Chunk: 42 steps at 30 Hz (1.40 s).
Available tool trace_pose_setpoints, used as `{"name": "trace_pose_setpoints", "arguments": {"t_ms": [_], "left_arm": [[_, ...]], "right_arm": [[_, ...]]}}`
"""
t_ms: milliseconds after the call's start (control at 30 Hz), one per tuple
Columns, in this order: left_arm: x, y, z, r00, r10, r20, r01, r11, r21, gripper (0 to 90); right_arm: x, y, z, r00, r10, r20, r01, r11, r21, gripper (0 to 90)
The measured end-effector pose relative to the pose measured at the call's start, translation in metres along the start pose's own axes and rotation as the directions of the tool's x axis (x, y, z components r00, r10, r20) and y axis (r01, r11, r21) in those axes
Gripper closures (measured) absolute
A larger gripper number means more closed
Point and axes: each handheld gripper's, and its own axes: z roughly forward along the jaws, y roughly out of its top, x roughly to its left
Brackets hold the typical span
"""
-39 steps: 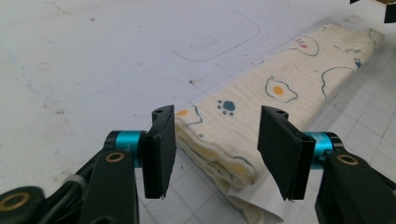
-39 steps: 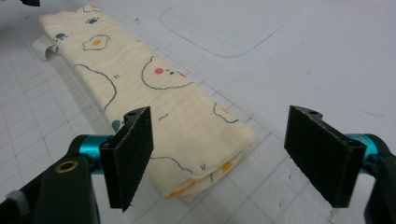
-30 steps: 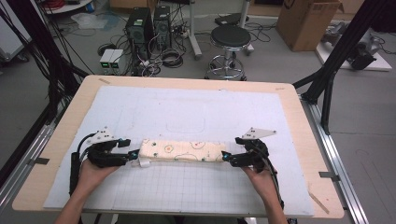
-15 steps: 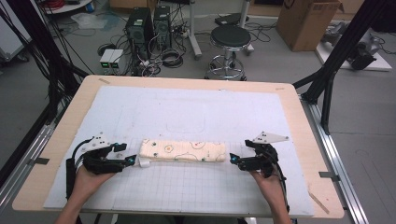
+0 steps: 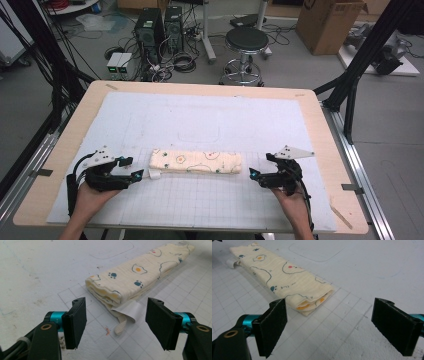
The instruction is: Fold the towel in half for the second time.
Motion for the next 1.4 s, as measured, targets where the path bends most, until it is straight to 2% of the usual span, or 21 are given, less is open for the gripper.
{"name": "trace_pose_setpoints", "arguments": {"t_ms": [367, 1400], "left_arm": [[-0.004, -0.002, -0.005, 1.0, 0.007, 0.002, -0.007, 1.0, 0.0, 32.9], [-0.02, -0.012, -0.019, 0.9995, 0.018, -0.025, -0.018, 0.9998, -0.008, 31.1]], "right_arm": [[0.003, -0.006, -0.008, 1.0, 0.0, 0.007, 0.0, 1.0, -0.004, 12.6], [0.012, -0.021, -0.026, 0.9998, 0.001, 0.02, -0.001, 1.0, -0.009, 12.4]]}}
